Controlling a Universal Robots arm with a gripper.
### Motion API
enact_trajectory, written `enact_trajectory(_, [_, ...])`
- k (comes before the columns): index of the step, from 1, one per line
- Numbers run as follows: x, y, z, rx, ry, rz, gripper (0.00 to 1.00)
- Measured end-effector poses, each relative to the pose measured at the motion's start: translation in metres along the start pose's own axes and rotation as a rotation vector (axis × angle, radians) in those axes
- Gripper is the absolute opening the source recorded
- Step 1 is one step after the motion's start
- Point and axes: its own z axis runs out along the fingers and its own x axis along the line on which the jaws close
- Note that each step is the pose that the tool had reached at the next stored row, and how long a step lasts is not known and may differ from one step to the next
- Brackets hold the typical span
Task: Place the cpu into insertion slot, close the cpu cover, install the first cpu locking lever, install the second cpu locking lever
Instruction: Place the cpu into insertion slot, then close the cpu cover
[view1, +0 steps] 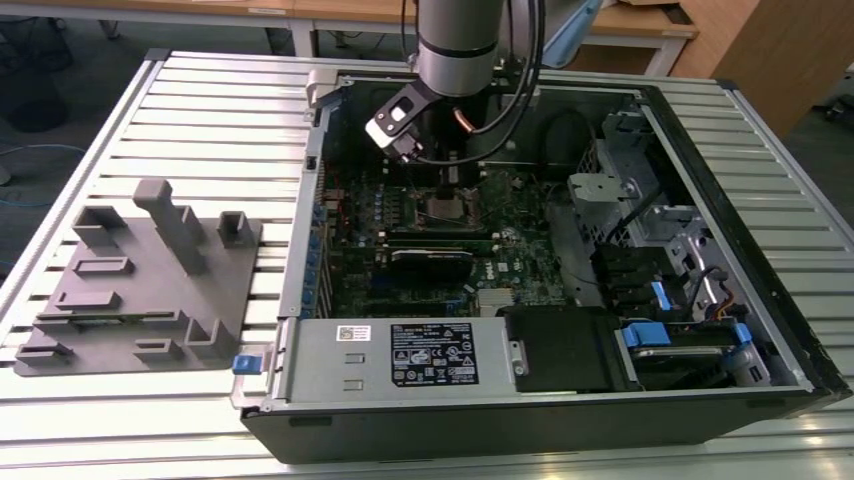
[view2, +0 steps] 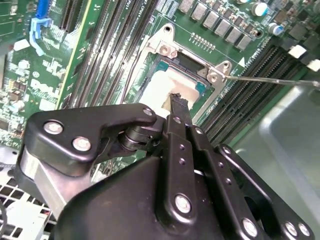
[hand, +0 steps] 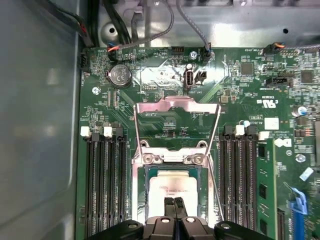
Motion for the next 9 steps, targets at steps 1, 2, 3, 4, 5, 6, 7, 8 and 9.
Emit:
enact_trajectory(1, [0.0, 0.0001, -0.0016, 0.0, 0.0001, 0.0, 0.11])
enact_trajectory(2, [0.0, 0.0001, -0.0019, -0.0001, 0.0001, 0.0, 0.11])
enact_trajectory(3, [0.0001, 0.0002, -0.0019, -0.0002, 0.0003, 0.0, 0.11])
enact_trajectory(4, [0.0, 0.0002, -0.002, -0.0002, 0.0003, 0.0, 0.11])
enact_trajectory(5, [0.0, 0.0002, -0.0022, 0.0, 0.0001, 0.0, 0.11])
enact_trajectory(6, [0.0, 0.0002, -0.0024, 0.0, 0.0, 0.0, 0.11])
enact_trajectory(7, [0.0, 0.0003, -0.0054, 0.0, 0.0, 0.0, 0.11])
enact_trajectory(8, [0.0, 0.0005, -0.0084, 0.0, 0.0, 0.0, 0.11])
enact_trajectory(9, [0.0, 0.0005, -0.0085, 0.0, 0.0, 0.0, 0.11])
